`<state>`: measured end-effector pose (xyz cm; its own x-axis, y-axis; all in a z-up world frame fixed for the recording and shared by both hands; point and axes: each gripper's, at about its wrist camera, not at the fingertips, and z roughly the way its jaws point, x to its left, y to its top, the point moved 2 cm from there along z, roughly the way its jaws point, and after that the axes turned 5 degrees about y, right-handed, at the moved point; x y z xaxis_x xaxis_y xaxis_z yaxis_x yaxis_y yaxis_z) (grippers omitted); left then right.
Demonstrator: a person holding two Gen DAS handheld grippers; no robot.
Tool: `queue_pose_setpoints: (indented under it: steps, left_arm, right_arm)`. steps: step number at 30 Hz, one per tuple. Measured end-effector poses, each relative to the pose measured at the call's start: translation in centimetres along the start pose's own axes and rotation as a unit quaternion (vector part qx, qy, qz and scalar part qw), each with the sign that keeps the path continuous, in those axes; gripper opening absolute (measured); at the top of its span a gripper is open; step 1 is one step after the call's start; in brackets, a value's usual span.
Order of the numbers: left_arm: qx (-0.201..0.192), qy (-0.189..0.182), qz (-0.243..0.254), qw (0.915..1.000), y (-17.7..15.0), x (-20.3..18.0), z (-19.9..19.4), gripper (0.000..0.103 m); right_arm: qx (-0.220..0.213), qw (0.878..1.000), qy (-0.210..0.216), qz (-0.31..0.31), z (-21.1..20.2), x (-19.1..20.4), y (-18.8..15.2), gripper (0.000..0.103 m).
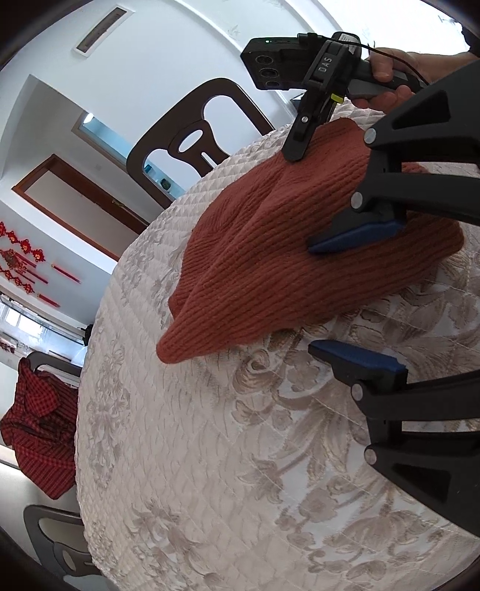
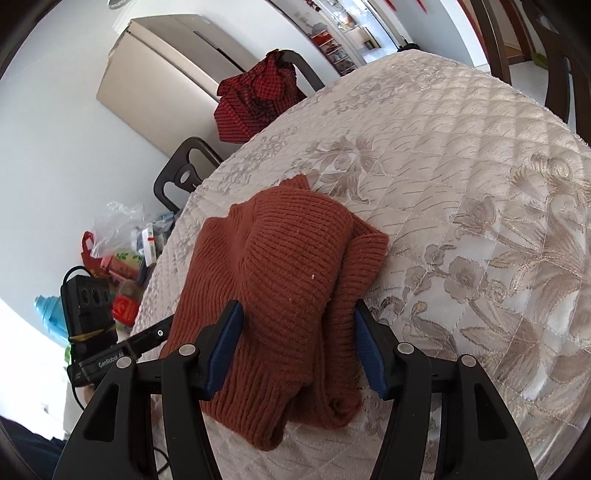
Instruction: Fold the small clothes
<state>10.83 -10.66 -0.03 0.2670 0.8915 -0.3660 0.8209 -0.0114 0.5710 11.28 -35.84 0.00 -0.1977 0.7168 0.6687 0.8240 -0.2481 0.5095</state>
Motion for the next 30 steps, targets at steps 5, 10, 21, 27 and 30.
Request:
queue_pose_setpoints:
  steps: [5,10,21,27,30]
  left_arm:
    - [0.002,0.007,0.011,0.9999,0.4,-0.6,0.2,0.052]
    - [0.007,-0.014,-0.021,0.9997,0.1,0.8,-0.3,0.052]
    - [-0.035,-0.012,0.016,0.9992,1.9,-1.8,-1.6,0.051]
    - [-0.023,0.030,0.049,0.9981,1.5,-2.3,0.3,0.053]
    - [-0.022,0.027,0.038,0.9986,1.3,-1.8,0.0,0.053]
  right_arm:
    - [-0.005,1.000,-0.003,0.001,0.2,-0.1,0.2,0.047]
    - [0.000,1.000,0.005,0.007,-0.3,-0.3,-0.1,0.044]
    - [-0.042,0.996,-0.048,-0.055,-1.7,2.5,2.3,0.043]
    - [-0.012,0.992,-0.096,-0.081,0.9,1.3,2.0,0.018]
    - [-0.012,0.985,-0.147,-0.087,0.6,0.8,2.0,0.017]
